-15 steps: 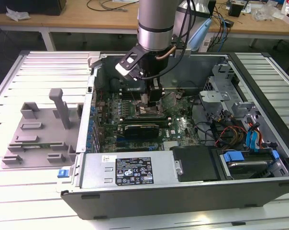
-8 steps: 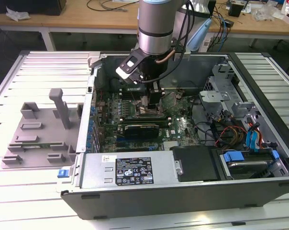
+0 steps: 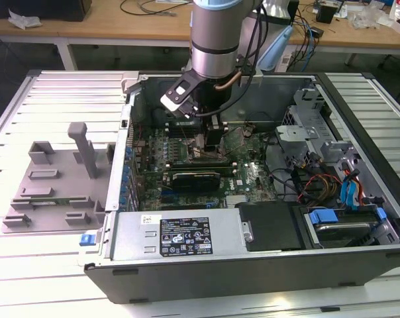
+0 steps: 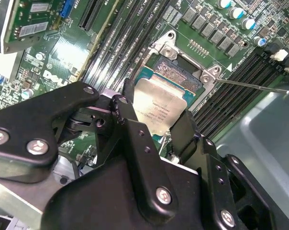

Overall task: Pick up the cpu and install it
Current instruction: 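Place the cpu into insertion slot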

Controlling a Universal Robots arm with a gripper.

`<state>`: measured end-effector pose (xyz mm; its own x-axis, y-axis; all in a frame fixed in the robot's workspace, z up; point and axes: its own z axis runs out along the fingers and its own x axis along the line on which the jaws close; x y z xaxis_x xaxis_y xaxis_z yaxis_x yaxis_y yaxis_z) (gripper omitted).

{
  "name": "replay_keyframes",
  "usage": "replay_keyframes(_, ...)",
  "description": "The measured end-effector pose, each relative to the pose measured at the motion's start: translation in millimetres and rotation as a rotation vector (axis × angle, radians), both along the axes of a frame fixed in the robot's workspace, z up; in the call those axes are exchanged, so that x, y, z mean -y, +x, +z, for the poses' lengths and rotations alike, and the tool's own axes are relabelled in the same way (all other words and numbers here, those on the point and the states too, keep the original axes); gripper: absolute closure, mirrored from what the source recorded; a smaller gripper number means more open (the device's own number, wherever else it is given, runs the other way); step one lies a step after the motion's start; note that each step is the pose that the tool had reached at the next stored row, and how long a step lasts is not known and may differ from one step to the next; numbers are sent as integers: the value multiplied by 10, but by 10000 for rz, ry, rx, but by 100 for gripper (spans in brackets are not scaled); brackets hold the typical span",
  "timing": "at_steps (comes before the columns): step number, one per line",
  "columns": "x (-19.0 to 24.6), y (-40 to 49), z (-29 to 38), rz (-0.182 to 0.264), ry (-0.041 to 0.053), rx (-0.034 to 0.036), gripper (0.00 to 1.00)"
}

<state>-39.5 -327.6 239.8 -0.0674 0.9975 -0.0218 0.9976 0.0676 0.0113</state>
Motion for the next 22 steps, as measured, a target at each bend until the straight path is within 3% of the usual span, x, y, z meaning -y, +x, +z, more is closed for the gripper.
replay_keyframes(7,-77,1,-131,-406,0,0,45)
replay_keyframes(11,-90,8,-191,-430,0,0,45)
replay_keyframes(13,-92,15,-198,-430,-76,2,45)
replay_keyframes(16,-92,15,-197,-429,-84,1,45)
replay_keyframes(17,-112,15,-199,-431,-105,3,45)
replay_keyframes(19,-156,15,-201,-430,-223,5,45)
replay_keyframes(20,-168,15,-206,-430,-336,8,45)
replay_keyframes(22,-171,15,-218,-429,-658,13,45)
